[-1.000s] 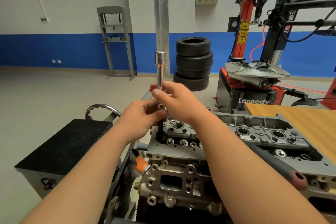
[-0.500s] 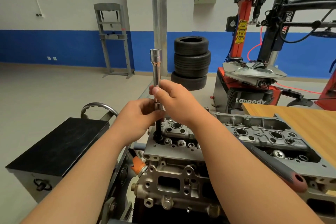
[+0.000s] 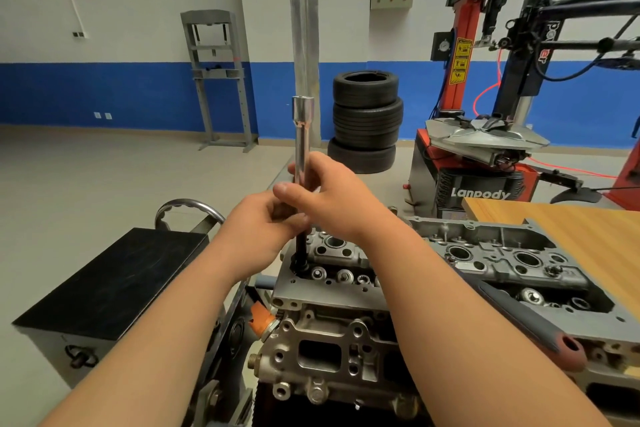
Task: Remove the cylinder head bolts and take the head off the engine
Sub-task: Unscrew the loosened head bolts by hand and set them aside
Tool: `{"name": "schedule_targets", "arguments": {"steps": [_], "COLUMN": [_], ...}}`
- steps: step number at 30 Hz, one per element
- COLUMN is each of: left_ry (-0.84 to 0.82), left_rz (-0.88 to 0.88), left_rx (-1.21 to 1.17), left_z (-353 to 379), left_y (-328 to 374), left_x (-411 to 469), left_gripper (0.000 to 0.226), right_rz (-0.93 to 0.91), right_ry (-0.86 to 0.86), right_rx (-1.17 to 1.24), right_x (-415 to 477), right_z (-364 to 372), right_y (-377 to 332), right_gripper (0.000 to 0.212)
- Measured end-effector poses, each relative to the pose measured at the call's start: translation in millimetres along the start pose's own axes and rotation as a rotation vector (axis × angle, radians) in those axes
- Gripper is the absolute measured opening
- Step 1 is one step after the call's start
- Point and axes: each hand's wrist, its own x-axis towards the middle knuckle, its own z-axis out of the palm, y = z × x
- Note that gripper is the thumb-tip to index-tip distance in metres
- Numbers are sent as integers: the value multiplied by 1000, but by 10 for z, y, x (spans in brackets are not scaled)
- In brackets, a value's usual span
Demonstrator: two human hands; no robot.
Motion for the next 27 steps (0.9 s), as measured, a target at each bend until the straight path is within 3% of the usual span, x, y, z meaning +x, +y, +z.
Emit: {"name": "schedule_targets", "arguments": {"steps": [4, 6, 10, 12, 16, 20, 23, 27], "left_ry": [287, 225, -61, -24, 135, 22, -101, -36], "left_rz": [-58, -74, -67, -33, -4, -29, -95, -101], "left_rx": [135, 112, 2, 47, 228, 188, -75, 63], "left_z": [161, 172, 54, 25, 157, 150, 64, 28], "left_y": [73, 60, -22, -32, 58, 58, 29, 55], "left_x": [62, 70, -24, -36, 55, 59, -29, -17], "left_gripper": [30, 28, 9, 4, 18, 15, 17, 8], "right_rz": [34, -28, -33, -11, 43, 22, 65, 10], "right_ry": [115, 87, 26, 28, 27, -14, -22, -20], "right_rx": [25, 0, 70, 59, -41, 72, 161, 29], "right_x": [5, -10, -23, -21, -18, -27, -24, -21], "right_z": [-28, -39, -24, 1, 3, -39, -25, 22], "right_y": [27, 6, -24, -8, 10, -10, -30, -20], "right_gripper": [29, 19, 11, 9, 31, 6, 22, 20]}}
